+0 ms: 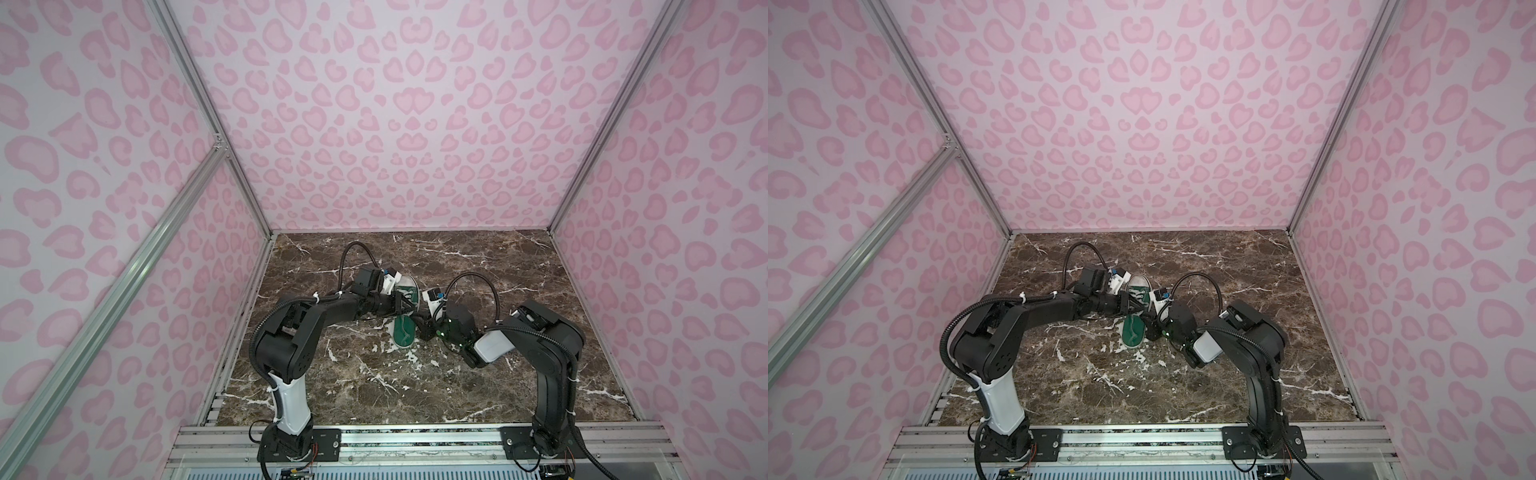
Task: Tie the shoes
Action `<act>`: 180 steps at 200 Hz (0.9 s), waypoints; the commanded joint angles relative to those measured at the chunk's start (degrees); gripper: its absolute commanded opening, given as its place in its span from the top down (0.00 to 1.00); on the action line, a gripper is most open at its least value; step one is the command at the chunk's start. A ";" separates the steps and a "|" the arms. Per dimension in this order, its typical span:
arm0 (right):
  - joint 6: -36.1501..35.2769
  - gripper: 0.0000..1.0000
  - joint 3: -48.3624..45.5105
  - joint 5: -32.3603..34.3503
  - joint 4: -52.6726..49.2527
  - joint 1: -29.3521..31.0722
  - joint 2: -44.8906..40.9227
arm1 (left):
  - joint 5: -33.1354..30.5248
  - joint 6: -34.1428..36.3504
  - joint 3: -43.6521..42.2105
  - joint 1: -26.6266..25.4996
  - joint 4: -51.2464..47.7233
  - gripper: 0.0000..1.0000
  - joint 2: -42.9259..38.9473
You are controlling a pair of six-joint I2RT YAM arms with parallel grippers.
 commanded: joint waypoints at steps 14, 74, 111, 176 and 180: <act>-0.12 1.00 -0.69 0.61 0.40 0.04 -0.05 | -2.83 2.24 1.08 0.82 -2.47 0.67 -2.11; 0.71 1.00 -0.92 0.55 1.30 -0.03 0.39 | -12.50 15.12 8.48 0.11 -17.10 0.57 -5.35; 2.04 1.00 -1.74 0.47 3.66 0.09 0.65 | -21.00 30.96 17.25 -5.55 -25.48 0.54 -2.05; 5.23 1.00 -2.46 -0.46 8.25 -0.02 2.16 | -17.21 41.19 18.73 -6.06 -23.00 0.54 1.25; 5.56 1.00 -2.38 -0.56 8.58 -0.01 2.35 | -16.91 41.80 18.59 -6.05 -22.35 0.54 1.09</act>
